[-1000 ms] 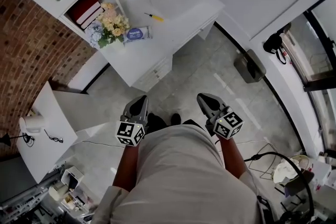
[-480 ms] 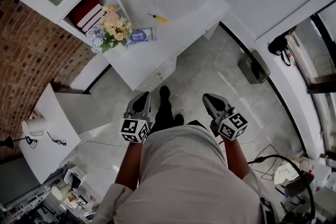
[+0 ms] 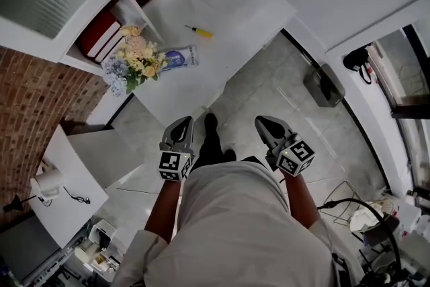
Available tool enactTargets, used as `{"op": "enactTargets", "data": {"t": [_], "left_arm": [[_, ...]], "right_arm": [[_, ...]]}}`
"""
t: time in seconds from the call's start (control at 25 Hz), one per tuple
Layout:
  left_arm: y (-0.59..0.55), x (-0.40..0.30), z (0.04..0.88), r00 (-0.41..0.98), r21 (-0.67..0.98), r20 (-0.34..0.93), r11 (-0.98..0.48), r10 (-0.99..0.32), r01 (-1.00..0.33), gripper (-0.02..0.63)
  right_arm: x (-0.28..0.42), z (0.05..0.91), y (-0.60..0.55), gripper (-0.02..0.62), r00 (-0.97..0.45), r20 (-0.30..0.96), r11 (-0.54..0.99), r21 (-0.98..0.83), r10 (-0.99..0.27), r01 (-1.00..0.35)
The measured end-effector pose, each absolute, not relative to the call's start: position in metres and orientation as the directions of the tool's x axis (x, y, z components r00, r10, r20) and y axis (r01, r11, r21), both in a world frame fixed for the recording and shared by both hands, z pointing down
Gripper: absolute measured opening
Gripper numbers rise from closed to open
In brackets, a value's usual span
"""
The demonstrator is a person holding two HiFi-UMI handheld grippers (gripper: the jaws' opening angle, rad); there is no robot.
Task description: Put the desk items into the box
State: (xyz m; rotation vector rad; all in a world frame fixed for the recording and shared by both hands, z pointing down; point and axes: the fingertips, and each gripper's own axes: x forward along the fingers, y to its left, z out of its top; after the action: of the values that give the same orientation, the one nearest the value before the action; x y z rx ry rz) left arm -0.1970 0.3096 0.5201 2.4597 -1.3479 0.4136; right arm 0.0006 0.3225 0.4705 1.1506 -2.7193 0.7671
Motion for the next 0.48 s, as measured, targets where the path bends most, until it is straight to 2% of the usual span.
{"op": "enactTargets", "data": {"t": [0.24,0.48], "left_arm": [[0.257,-0.204,0.533,0.515,0.062,0.444,-0.548,-0.733,-0.834,0.002],[0.216,-0.203,0.547,0.584,0.084,0.453,-0.620,-0.673,-0.780,0.002]], "right_arm": [[-0.011,0.479,0.270,0.000,-0.692,0.292,0.558,-0.426,-0.660,-0.712],[-0.026,0.489,0.230,0.000,-0.666,0.323,0.522,-0.431,-0.673,-0.736]]}}
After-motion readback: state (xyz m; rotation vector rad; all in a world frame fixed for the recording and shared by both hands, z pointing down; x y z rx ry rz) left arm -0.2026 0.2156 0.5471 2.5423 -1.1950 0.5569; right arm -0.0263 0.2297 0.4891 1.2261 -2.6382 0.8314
